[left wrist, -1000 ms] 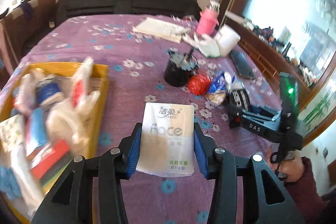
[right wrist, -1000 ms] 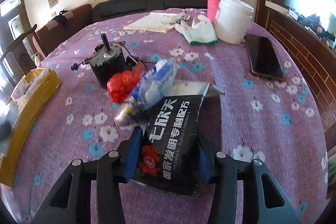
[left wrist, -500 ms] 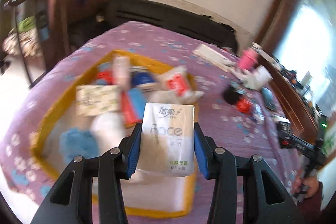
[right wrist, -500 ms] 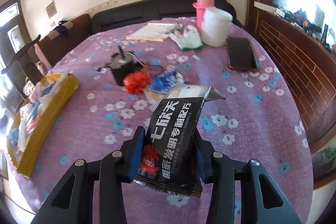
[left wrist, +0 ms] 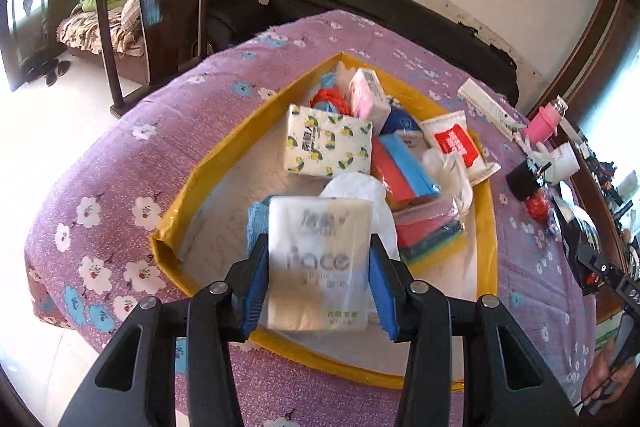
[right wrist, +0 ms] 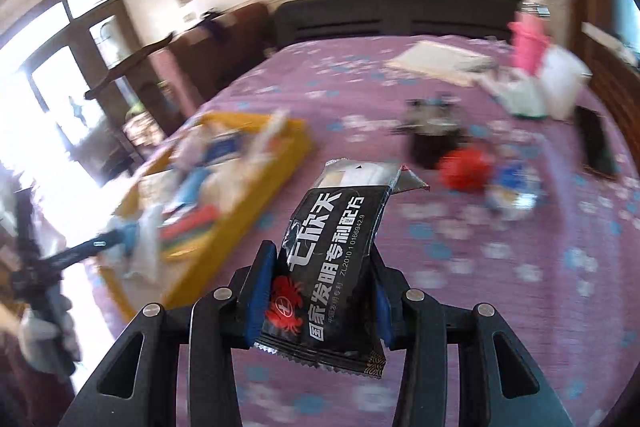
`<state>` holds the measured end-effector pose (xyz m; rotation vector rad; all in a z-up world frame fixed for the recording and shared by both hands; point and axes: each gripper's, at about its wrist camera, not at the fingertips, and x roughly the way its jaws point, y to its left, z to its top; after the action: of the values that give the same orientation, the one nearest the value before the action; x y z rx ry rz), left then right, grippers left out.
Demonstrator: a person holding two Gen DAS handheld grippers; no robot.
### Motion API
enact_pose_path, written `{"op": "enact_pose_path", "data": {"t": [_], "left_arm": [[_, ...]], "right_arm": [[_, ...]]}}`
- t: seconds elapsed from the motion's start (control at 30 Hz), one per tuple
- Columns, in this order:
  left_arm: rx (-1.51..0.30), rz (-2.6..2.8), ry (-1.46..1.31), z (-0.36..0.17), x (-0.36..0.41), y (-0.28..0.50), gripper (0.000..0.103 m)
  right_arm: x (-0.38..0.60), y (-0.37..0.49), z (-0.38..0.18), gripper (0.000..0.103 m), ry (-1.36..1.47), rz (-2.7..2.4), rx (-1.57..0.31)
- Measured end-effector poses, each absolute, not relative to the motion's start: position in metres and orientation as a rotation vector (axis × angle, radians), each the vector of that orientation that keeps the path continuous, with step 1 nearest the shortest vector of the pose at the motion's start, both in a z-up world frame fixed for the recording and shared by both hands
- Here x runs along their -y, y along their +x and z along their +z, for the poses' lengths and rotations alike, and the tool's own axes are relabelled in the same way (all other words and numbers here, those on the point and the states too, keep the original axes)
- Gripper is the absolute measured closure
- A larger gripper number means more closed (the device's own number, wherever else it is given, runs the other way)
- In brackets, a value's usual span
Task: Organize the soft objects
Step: 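Carry the Face tissue pack and black sachet into the yellow tray and open both grippers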
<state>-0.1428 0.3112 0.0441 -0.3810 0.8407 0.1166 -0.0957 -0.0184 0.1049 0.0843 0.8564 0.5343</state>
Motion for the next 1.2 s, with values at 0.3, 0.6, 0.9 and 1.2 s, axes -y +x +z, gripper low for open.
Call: {"op": "enact_pose_path", "data": {"t": [0.3, 0.6, 0.9, 1.2], "left_arm": [[-0.870, 0.087, -0.334, 0.040, -0.301, -0.145, 0.042], [-0.799, 0.162, -0.303, 0.056, -0.315, -0.162, 0.032], [-0.761, 0.261, -0.177, 0.062, -0.309, -0.165, 0.026], [-0.762, 0.297, -0.150, 0.064, -0.305, -0.167, 0.025]], "right_arm": [[-0.090, -0.102, 0.098, 0.056, -0.005, 0.717, -0.924], [-0.150, -0.101, 0.074, 0.055, -0.161, 0.715, -0.940], [-0.165, -0.105, 0.067, 0.054, -0.271, 0.672, -0.892], [-0.166, -0.099, 0.063, 0.054, -0.265, 0.677, -0.889]]}}
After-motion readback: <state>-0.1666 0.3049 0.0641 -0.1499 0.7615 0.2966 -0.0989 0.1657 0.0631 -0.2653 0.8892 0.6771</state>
